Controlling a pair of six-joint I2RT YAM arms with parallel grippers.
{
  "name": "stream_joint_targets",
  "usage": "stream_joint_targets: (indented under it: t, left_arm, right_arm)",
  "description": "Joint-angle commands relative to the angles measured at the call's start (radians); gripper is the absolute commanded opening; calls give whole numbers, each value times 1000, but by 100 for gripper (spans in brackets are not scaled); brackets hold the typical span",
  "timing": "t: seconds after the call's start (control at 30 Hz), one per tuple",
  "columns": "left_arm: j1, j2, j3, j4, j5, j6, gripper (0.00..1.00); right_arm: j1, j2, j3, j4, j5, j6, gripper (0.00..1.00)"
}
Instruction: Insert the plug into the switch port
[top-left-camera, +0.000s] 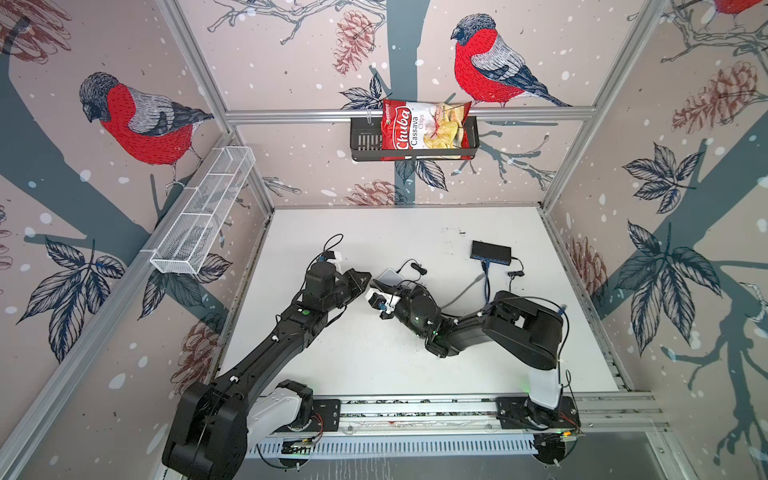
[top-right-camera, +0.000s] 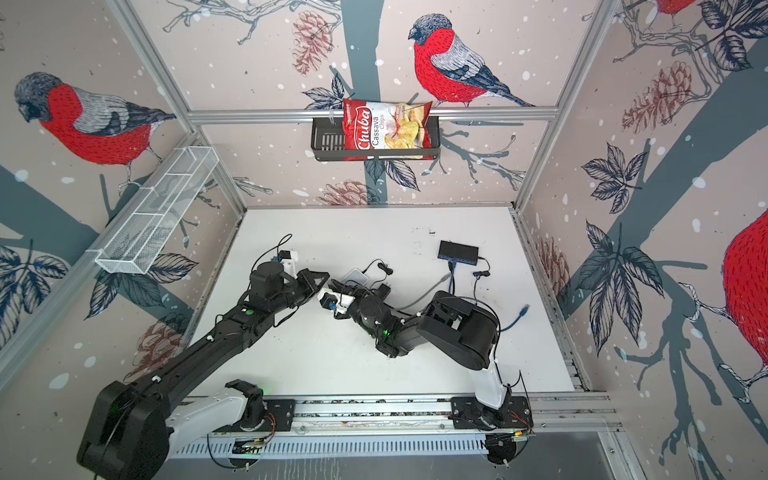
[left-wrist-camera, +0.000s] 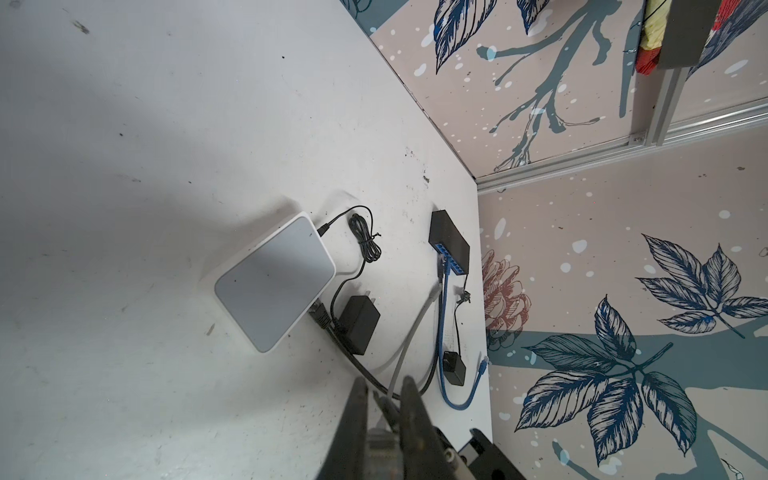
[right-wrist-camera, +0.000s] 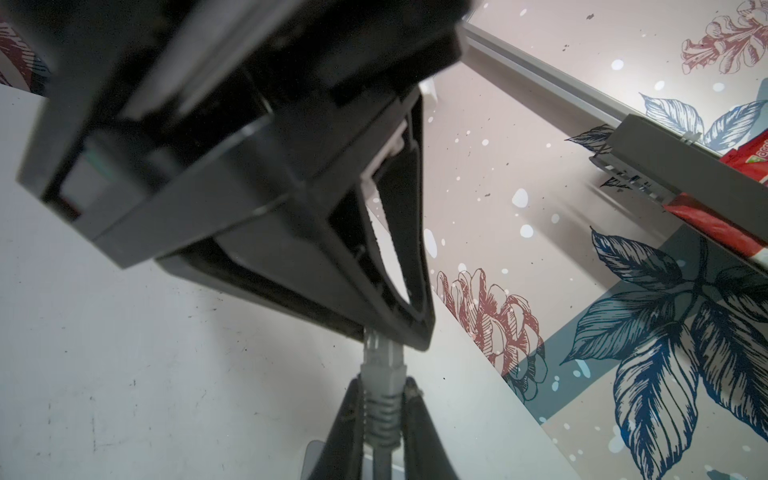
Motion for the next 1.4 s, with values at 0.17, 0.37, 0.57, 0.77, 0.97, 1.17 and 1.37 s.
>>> stream_joint_targets:
  t: [0.17, 0.37, 0.57, 0.77, 0.97, 1.17, 1.37]
  left_arm:
    - [-2, -13, 3, 30, -7, 11, 40]
    - [-1, -32, 0, 23, -33, 41, 49]
    - [0, -27, -22, 36, -28, 65, 37]
    - [-2, -24, -51, 64, -17, 54, 26]
    - [-2, -20, -55, 65, -12, 55, 17]
    - [-1, -16, -69, 76, -2, 56, 16]
    - [-2, -7, -78, 83, 9, 65, 16]
  right_arm:
    - [-22, -42, 2, -92, -92, 65, 13]
    - [-54, -94, -11, -206, -217, 153, 13]
    - [-73, -130, 7, -328, -293, 189, 13]
    - [-85, -124, 20, -360, -308, 210, 14]
    - [-86, -113, 32, -371, -312, 218, 14]
    - [-90, -106, 48, -388, -317, 220, 14]
    - [-90, -100, 57, -402, -318, 218, 14]
